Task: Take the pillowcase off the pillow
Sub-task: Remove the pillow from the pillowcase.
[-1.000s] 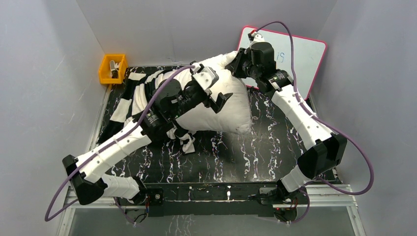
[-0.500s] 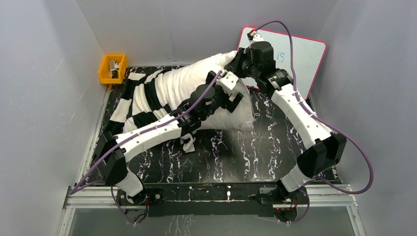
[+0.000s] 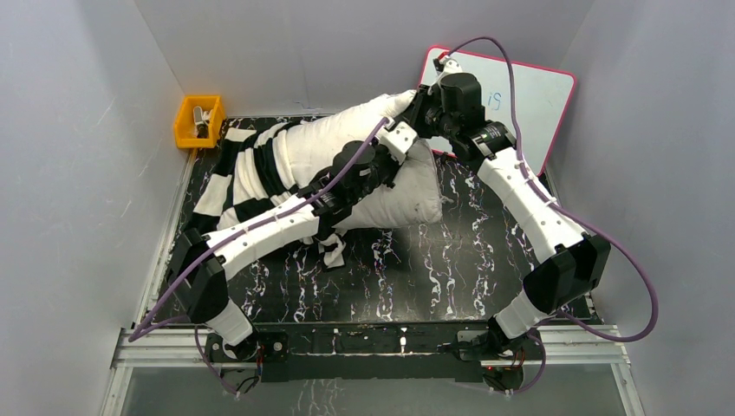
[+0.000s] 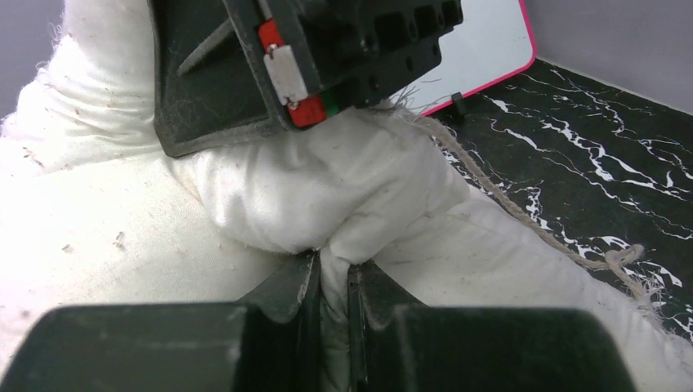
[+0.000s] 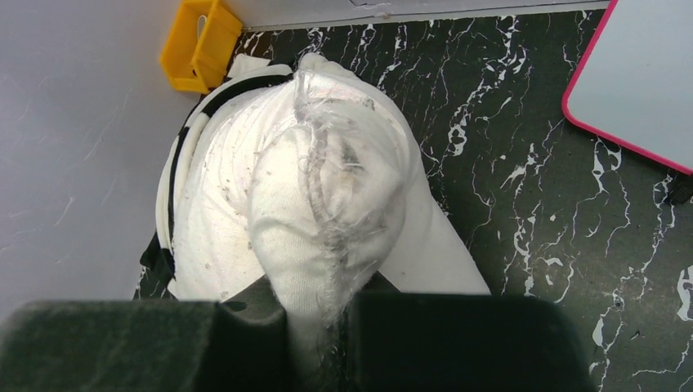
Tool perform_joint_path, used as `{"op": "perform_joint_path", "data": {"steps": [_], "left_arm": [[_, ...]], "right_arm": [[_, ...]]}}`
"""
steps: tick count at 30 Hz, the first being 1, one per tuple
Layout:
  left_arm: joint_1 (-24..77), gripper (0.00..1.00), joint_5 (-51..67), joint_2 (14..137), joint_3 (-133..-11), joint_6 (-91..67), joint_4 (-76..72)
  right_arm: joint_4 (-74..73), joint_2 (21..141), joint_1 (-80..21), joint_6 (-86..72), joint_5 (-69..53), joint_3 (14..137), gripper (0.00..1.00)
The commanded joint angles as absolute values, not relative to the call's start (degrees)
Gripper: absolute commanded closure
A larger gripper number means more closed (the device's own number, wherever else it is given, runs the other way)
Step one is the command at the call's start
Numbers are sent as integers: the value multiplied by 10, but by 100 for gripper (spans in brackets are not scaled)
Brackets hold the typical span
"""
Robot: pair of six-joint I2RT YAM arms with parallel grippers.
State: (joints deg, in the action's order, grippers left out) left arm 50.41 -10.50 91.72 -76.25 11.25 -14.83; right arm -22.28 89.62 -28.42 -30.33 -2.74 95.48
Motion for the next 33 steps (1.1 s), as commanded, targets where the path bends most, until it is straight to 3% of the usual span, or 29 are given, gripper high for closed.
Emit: {"op": "perform_joint_path", "data": {"steps": [1, 3, 4, 8, 15, 23, 27, 33], "left_arm": [[451, 100, -115, 903, -738, 108, -118], [430, 100, -113, 879, -732, 106, -127], [417, 100, -110, 864, -735, 106, -128], [377, 100, -93, 834, -773, 106, -117], [336, 100, -71, 822, -884, 87, -119], [336, 100, -1, 885, -1077, -26, -195], [336, 100, 36, 967, -1229, -88, -199], [336, 100, 21, 1044, -1390, -89, -214]], "right_arm": [[-197, 841, -319, -291, -88, 1035, 81], [-202, 833, -318, -256, -43, 1044, 9], [-194, 824, -317, -238, -15, 1040, 2], [-138, 768, -280, -192, 59, 970, 1], [-30, 723, -78, -341, -113, 802, 1], [100, 796, -156, -359, -215, 669, 1], [176, 827, -246, -340, -221, 640, 1], [232, 873, -286, -366, -250, 649, 2]]}}
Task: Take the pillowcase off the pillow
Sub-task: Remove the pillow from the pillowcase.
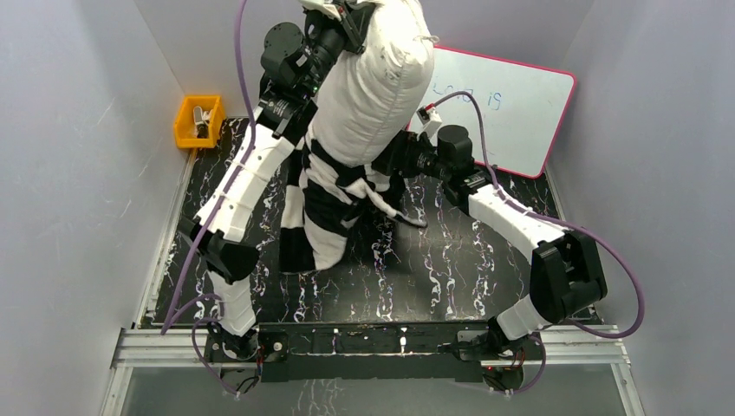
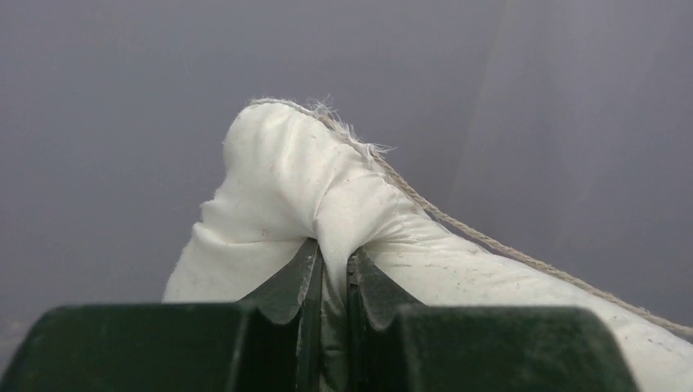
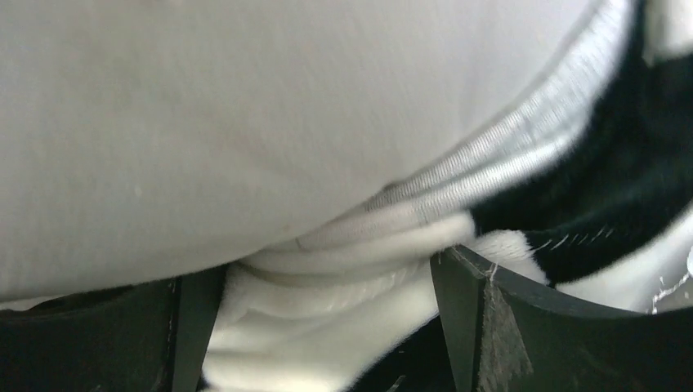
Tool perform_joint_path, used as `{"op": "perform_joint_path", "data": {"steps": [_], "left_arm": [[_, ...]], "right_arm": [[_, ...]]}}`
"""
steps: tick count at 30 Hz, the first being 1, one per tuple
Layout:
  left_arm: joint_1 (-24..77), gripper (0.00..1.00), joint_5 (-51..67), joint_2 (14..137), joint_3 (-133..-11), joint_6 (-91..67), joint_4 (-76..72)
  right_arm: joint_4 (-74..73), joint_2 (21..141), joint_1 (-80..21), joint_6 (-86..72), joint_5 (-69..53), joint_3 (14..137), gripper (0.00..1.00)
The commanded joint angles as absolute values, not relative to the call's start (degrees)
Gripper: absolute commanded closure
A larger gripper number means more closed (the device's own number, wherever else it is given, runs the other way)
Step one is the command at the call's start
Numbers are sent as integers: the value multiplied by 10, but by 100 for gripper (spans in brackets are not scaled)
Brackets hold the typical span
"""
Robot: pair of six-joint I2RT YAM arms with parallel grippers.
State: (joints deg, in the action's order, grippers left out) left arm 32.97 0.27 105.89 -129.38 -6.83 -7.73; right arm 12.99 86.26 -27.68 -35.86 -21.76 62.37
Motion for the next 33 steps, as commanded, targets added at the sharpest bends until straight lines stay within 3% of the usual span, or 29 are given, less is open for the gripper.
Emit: {"op": "perform_joint_path", "data": {"steps": [1, 4, 6, 9, 11, 13, 24, 26, 30, 33], "left_arm": [[336, 100, 13, 1042, -1392, -78, -220], [336, 100, -18, 1024, -1381, -29, -239], [336, 100, -43, 1005, -1361, 12, -259], [336, 100, -90, 978, -1341, 82, -289], [336, 100, -124, 968, -1329, 142, -316], [335, 100, -152, 962, -1324, 193, -342], [335, 100, -227, 944, -1322, 343, -411], [335, 100, -225, 944, -1323, 353, -410], [335, 100, -208, 956, -1323, 374, -396], [335, 100, -202, 975, -1321, 405, -398]], "right_arm": [[228, 876, -288, -362, -251, 653, 4], [213, 881, -295, -351, -250, 657, 25], [205, 886, -298, -347, -251, 653, 51], [196, 892, -304, -343, -249, 625, 79], [195, 895, -308, -340, -240, 595, 89], [195, 899, -311, -339, -228, 564, 91], [161, 954, -345, -325, -209, 470, 87], [150, 928, -344, -313, -190, 479, 72], [127, 832, -345, -272, -110, 506, 30], [136, 752, -345, -247, -73, 514, 13]]}}
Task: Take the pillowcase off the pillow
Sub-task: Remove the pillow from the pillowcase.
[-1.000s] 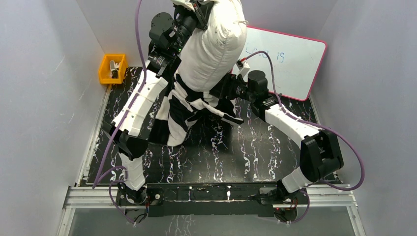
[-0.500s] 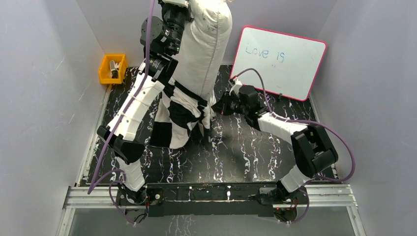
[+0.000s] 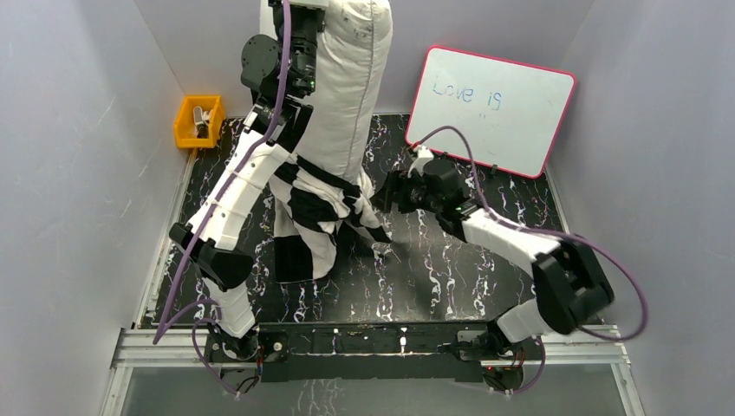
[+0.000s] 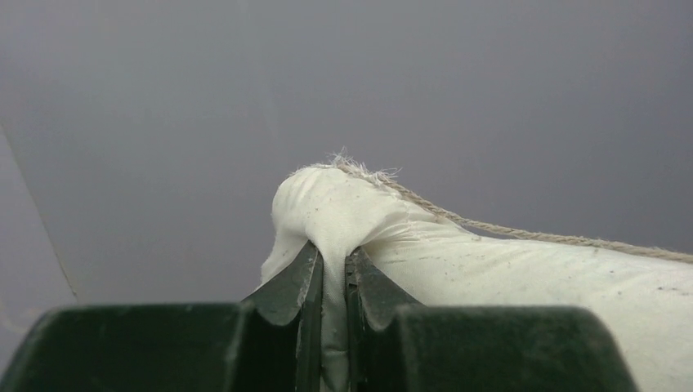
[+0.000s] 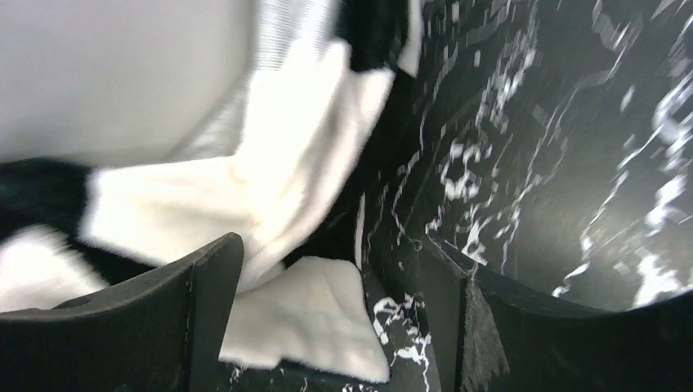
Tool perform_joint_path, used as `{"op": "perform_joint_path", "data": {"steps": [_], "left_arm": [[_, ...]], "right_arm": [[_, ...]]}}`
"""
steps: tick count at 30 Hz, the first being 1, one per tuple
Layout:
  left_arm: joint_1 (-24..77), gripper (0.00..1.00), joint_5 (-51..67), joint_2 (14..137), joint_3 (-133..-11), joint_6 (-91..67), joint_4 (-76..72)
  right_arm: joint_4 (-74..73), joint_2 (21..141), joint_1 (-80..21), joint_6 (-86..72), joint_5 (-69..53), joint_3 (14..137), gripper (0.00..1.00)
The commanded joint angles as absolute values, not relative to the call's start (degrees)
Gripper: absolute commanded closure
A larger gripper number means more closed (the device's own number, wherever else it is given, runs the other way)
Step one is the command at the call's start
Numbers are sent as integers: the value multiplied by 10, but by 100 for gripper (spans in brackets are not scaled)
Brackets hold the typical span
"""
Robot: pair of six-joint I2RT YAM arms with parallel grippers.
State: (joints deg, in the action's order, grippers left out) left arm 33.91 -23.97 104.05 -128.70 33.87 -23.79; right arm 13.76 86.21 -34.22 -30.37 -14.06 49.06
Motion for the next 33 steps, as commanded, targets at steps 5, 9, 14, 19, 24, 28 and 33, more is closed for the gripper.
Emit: {"op": "perform_joint_path", "data": {"steps": [5, 9, 14, 19, 24, 28, 33], "left_arm": [[335, 100, -213, 986, -1290, 437, -434], [335, 100, -213, 997, -1290, 438, -438], [335, 100, -210, 1002, -1296, 440, -436], [335, 100, -211, 1002, -1300, 440, -435], [334, 100, -212, 1009, -1303, 439, -437], [334, 100, -210, 1024, -1319, 440, -441], [316, 100, -225, 1047, -1357, 434, -454]], "right_arm": [[169, 686, -347, -260, -138, 518, 12], [178, 712, -377, -259, -145, 537, 11], [186, 790, -396, -235, -123, 583, 11], [209, 858, -397, -214, -114, 634, 10], [218, 913, -406, -214, -145, 677, 22], [219, 934, -451, -213, -147, 660, 83], [170, 976, -513, -212, -127, 602, 100]]}}
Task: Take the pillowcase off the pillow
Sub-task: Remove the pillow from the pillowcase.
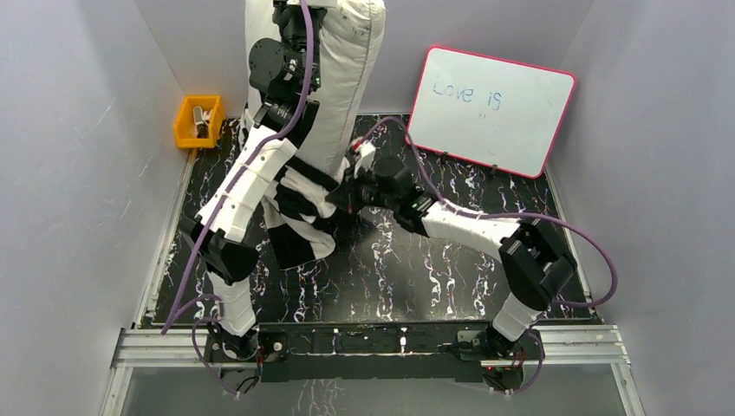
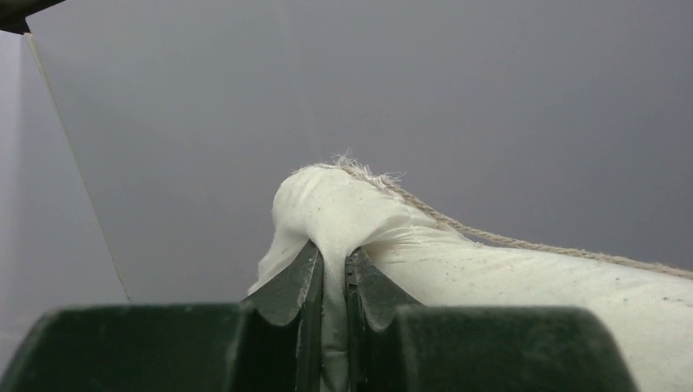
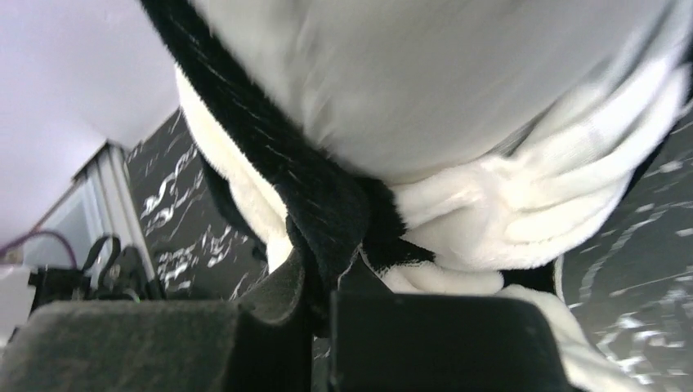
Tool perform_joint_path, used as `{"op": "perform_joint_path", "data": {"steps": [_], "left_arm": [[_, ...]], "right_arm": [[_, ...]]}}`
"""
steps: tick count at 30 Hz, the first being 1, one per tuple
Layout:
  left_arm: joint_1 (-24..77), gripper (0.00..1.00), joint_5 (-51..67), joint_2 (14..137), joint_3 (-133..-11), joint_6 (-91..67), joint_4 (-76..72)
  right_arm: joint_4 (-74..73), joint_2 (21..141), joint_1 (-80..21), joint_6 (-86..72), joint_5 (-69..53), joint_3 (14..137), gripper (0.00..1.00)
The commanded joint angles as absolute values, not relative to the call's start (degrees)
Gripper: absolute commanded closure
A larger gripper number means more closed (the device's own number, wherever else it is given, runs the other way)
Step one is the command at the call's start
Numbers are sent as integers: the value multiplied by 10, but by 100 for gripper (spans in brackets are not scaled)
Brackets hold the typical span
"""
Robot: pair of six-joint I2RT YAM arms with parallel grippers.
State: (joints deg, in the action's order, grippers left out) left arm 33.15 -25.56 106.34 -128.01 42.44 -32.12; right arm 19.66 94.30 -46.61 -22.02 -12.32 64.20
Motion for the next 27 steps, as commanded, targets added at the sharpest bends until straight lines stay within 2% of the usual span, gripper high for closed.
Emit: {"op": "perform_joint_path", "data": {"steps": [1, 7, 13, 14, 17, 18, 22, 27], "left_arm": [[308, 100, -230, 1050, -1363, 427, -454], [260, 100, -241, 1052, -1368, 383, -449], [228, 100, -243, 1048, -1367, 335, -431], [227, 100, -243, 1046, -1363, 332, -431], [227, 100, -239, 1045, -1347, 328, -428], [227, 100, -238, 1045, -1342, 328, -429], [226, 100, -235, 1053, -1325, 329, -442], [225, 100, -220, 1071, -1308, 324, -462]], "right_arm": [[158, 984, -518, -215, -125, 588, 100], [54, 999, -525, -197, -70, 529, 100], [1, 959, -526, -173, 12, 530, 100], [1, 941, -525, -167, 15, 535, 93], [13, 874, -525, -158, 4, 548, 46], [22, 851, -525, -157, 6, 552, 37], [23, 802, -547, -156, 4, 583, 29], [32, 855, -636, -143, 18, 613, 26]]}}
